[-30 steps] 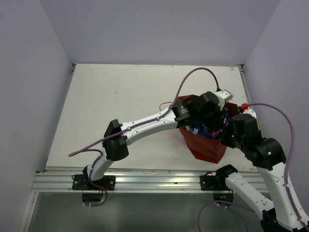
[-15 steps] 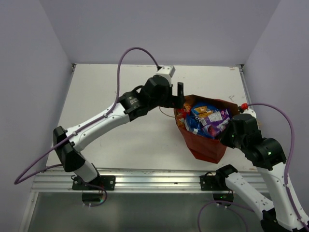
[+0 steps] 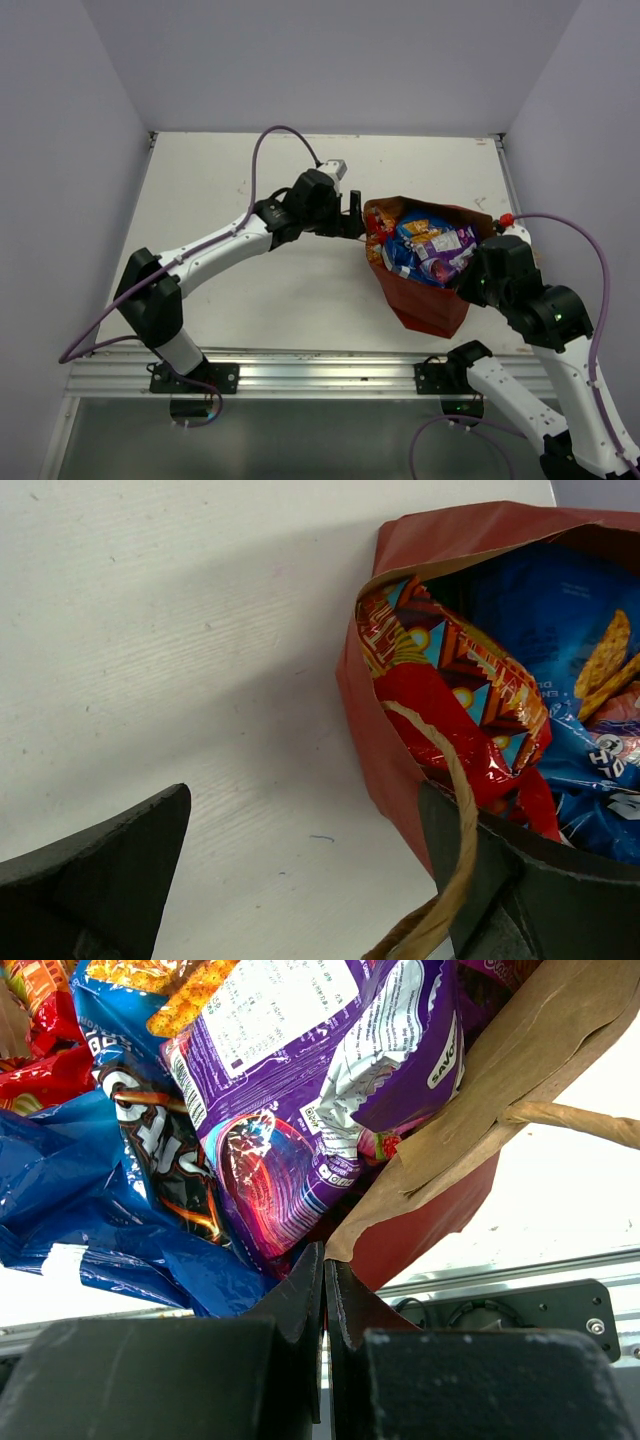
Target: Place the snacks into the paper bag
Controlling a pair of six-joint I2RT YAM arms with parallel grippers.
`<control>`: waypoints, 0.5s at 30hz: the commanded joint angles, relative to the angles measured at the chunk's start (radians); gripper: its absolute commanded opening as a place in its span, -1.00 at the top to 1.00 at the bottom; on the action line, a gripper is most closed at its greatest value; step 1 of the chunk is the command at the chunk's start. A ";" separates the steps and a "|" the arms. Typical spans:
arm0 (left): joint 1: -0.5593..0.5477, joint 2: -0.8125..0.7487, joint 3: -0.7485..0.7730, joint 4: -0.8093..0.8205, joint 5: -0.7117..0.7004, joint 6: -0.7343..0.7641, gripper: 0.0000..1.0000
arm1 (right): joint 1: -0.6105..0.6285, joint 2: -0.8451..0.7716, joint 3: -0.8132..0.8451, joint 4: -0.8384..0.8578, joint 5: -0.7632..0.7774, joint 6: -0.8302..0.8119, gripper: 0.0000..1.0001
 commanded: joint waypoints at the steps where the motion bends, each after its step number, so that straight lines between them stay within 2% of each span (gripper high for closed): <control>1: 0.000 -0.017 0.011 0.108 0.060 -0.020 -1.00 | 0.002 -0.003 0.007 -0.011 -0.027 -0.005 1.00; 10: 0.000 -0.046 0.030 0.068 0.002 -0.020 -0.98 | 0.002 0.002 0.009 -0.010 -0.023 -0.005 1.00; 15: 0.002 -0.022 0.026 0.082 0.023 -0.019 -0.97 | 0.002 0.010 0.006 -0.002 -0.024 -0.005 1.00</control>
